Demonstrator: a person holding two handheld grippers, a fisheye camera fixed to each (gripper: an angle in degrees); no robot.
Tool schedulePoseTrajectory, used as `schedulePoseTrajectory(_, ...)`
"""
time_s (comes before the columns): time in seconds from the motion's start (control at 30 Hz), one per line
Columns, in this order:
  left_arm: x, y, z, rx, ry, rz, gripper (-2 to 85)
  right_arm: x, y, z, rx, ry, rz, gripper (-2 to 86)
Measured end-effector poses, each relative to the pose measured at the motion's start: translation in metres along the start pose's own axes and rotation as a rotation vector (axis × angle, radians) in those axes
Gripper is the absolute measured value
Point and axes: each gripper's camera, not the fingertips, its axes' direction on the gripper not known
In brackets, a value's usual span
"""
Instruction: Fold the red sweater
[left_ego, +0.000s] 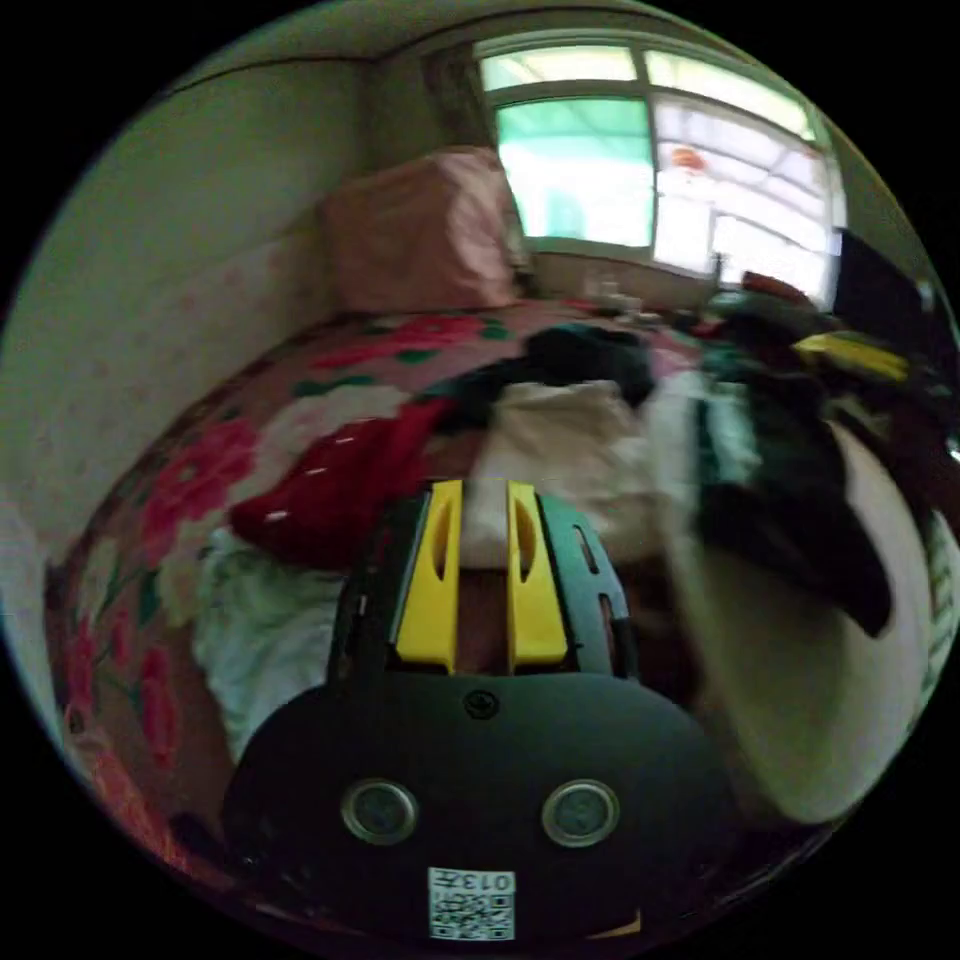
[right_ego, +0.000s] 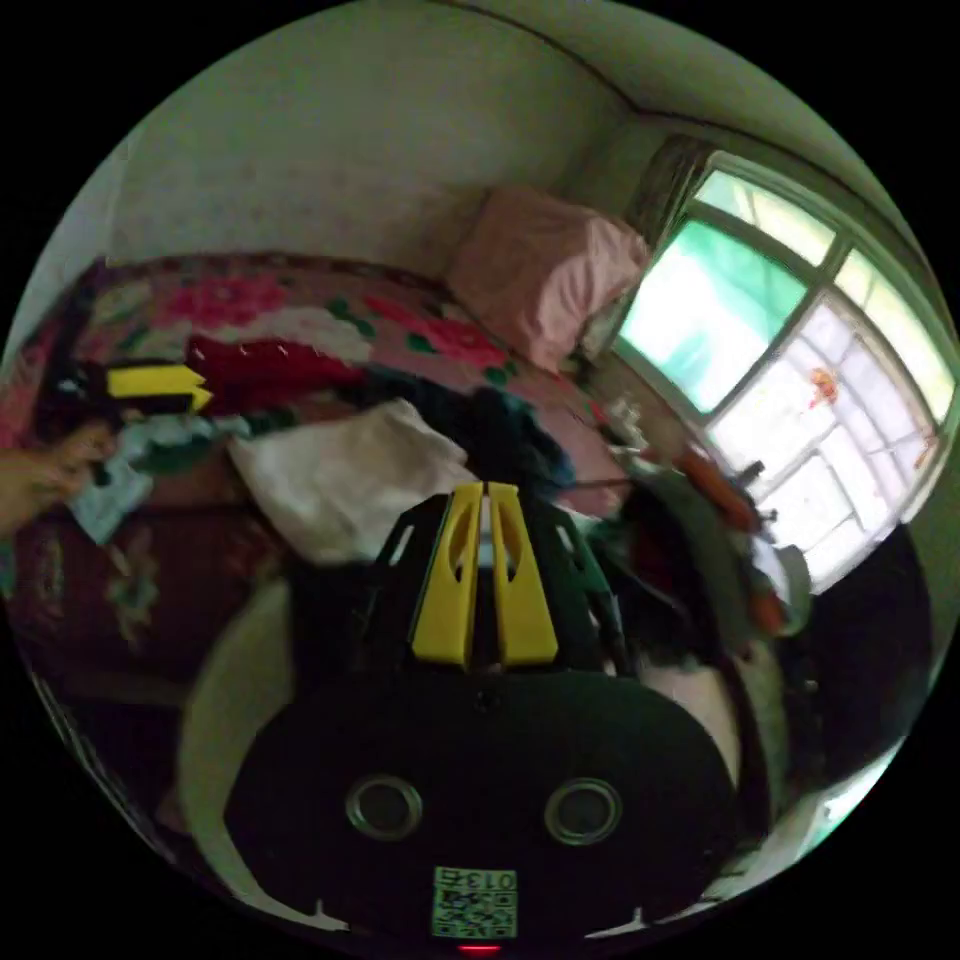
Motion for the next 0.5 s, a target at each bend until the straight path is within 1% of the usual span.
schedulePoseTrajectory(0.03, -0.057, -0.005, 0.024, -0.053, -0.072, -0.091, 10.5, -0.009, -0.014, 0.005, 0.002, -0.071, 0.019, 6.2)
schedulePoseTrajectory(0.07, -0.086, -0.007, 0.037, -0.090, -0.080, -0.152, 12.5, -0.025, -0.038, 0.021, -0.001, -0.216, 0.069, 8.4)
schedulePoseTrajectory(0.1, -0.143, -0.008, 0.063, -0.183, -0.041, -0.281, 15.8, -0.044, -0.060, 0.043, -0.033, -0.364, 0.116, 9.4)
schedulePoseTrajectory(0.13, -0.192, -0.008, 0.087, -0.273, 0.033, -0.392, 18.6, -0.053, -0.071, 0.055, -0.055, -0.425, 0.135, 9.8)
schedulePoseTrajectory(0.2, -0.246, -0.003, 0.114, -0.328, 0.134, -0.512, 20.3, -0.092, -0.109, 0.098, -0.107, -0.589, 0.193, 10.3)
schedulePoseTrajectory(0.23, -0.269, -0.003, 0.126, -0.341, 0.199, -0.542, 21.6, -0.100, -0.118, 0.108, -0.125, -0.617, 0.206, 10.8)
schedulePoseTrajectory(0.3, -0.290, -0.004, 0.136, -0.359, 0.231, -0.540, 22.6, -0.124, -0.148, 0.146, -0.232, -0.741, 0.286, 12.4)
schedulePoseTrajectory(0.37, -0.302, -0.002, 0.143, -0.353, 0.292, -0.559, 22.5, -0.134, -0.163, 0.165, -0.332, -0.852, 0.327, 12.0)
schedulePoseTrajectory(0.4, -0.309, -0.001, 0.146, -0.364, 0.324, -0.567, 21.3, -0.140, -0.168, 0.171, -0.411, -0.860, 0.330, 10.4)
schedulePoseTrajectory(0.43, -0.315, -0.001, 0.145, -0.365, 0.354, -0.569, 19.1, -0.143, -0.169, 0.171, -0.442, -0.859, 0.324, 9.5)
schedulePoseTrajectory(0.47, -0.318, -0.002, 0.143, -0.368, 0.363, -0.567, 17.2, -0.147, -0.172, 0.163, -0.491, -0.819, 0.281, 6.2)
schedulePoseTrajectory(0.5, -0.323, -0.004, 0.137, -0.374, 0.386, -0.574, 13.3, -0.146, -0.176, 0.147, -0.518, -0.752, 0.228, 4.1)
